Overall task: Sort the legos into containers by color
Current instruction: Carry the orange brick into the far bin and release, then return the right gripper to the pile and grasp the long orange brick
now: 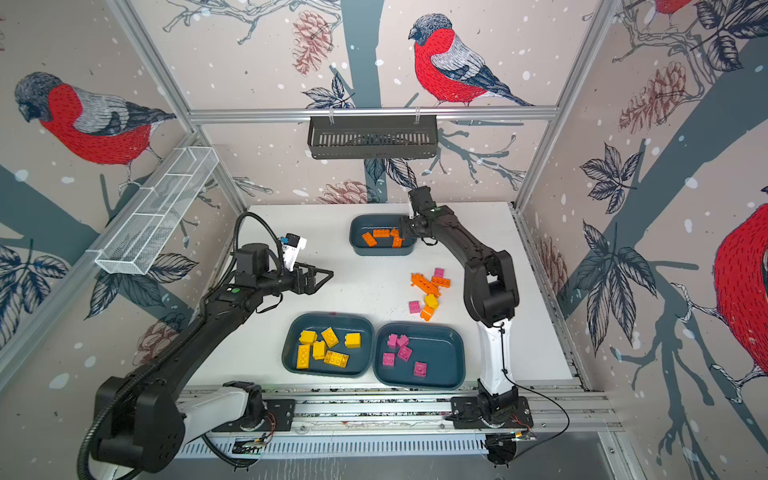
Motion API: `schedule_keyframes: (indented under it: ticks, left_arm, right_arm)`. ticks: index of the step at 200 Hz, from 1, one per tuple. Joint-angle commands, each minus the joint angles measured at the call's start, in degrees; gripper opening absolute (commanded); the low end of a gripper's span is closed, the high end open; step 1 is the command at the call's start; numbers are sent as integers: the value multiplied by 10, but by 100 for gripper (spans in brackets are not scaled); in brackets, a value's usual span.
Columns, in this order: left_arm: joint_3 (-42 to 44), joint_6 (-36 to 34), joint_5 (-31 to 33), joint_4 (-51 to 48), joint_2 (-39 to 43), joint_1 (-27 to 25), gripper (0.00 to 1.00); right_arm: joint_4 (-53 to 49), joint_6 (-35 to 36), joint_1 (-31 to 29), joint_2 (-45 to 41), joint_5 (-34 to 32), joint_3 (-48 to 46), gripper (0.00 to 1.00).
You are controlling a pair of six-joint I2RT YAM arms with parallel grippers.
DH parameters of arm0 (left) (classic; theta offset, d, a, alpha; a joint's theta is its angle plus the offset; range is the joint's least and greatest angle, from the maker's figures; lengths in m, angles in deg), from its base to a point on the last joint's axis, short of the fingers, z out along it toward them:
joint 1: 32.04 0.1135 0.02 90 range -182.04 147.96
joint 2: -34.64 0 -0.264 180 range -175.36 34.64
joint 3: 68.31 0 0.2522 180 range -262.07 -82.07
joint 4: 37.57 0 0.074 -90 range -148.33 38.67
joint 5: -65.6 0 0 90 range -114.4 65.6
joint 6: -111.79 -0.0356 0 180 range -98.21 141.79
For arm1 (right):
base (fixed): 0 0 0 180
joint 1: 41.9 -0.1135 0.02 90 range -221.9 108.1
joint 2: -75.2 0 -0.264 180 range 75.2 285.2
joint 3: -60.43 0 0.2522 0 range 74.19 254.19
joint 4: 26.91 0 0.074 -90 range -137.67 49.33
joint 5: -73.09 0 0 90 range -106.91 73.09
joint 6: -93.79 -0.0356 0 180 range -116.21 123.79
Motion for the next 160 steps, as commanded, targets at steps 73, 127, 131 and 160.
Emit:
schedule_keyframes:
  ticks: [73, 127, 131, 160]
  left_arm:
    - [7, -10, -14, 5, -2, 2, 96]
    - [17, -8, -11, 0, 11, 2, 96]
    - [18, -10, -11, 0, 12, 2, 96]
    - [20, -13, -10, -3, 15, 2, 96]
  right_arm:
    - [-16, 291, 2, -112, 58, -256, 69]
    - [-2, 307, -16, -87, 12, -278, 64]
    - [-1, 307, -16, -86, 6, -280, 64]
    - [6, 312, -21, -82, -33, -290, 63]
